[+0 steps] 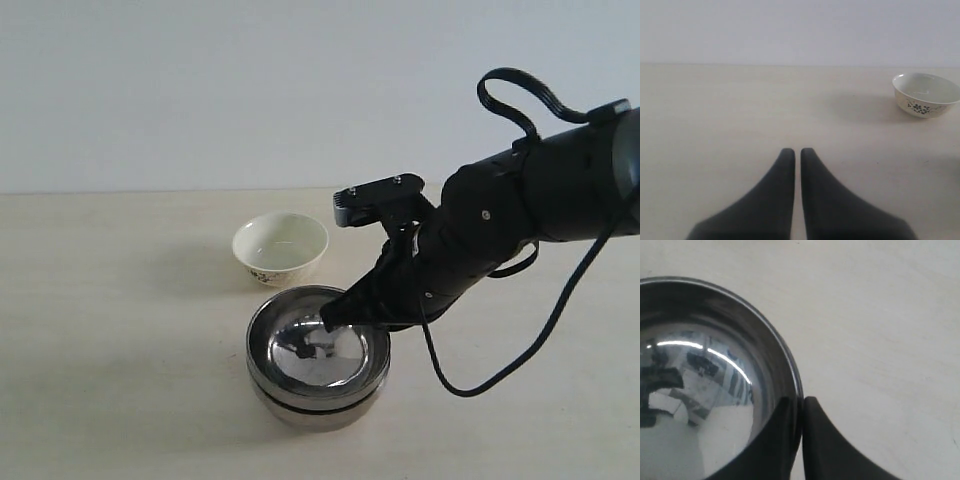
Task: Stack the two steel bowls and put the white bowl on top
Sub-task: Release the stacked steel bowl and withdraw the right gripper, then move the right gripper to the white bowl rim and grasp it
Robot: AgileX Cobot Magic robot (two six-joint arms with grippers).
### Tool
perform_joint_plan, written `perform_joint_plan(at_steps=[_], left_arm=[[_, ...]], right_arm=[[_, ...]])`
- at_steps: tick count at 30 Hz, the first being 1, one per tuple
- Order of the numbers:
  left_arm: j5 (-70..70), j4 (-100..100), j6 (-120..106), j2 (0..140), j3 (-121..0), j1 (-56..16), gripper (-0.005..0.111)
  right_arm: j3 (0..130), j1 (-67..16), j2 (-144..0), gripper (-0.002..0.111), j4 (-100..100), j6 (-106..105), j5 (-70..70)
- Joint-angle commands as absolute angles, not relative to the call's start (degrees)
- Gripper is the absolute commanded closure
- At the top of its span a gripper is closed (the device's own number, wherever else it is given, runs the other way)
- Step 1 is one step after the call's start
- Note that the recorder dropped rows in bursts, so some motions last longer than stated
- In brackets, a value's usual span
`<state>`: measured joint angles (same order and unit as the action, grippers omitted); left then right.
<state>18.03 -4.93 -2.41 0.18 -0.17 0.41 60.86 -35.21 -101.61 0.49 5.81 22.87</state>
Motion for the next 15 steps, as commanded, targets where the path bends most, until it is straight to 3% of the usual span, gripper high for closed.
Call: perform_joint_plan(at_steps=[1, 15], left_arm=[[17.6, -4.93, -2.14, 0.0, 0.0, 0.12, 0.103], [17.6, -4.93, -2.14, 0.0, 0.0, 0.12, 0.103]], right_arm=[[60.63, -34.98, -101.74, 0.108, 0.86, 6.02, 21.42], [60.73, -35.34, -100.61, 0.108, 0.86, 9.11, 7.79]])
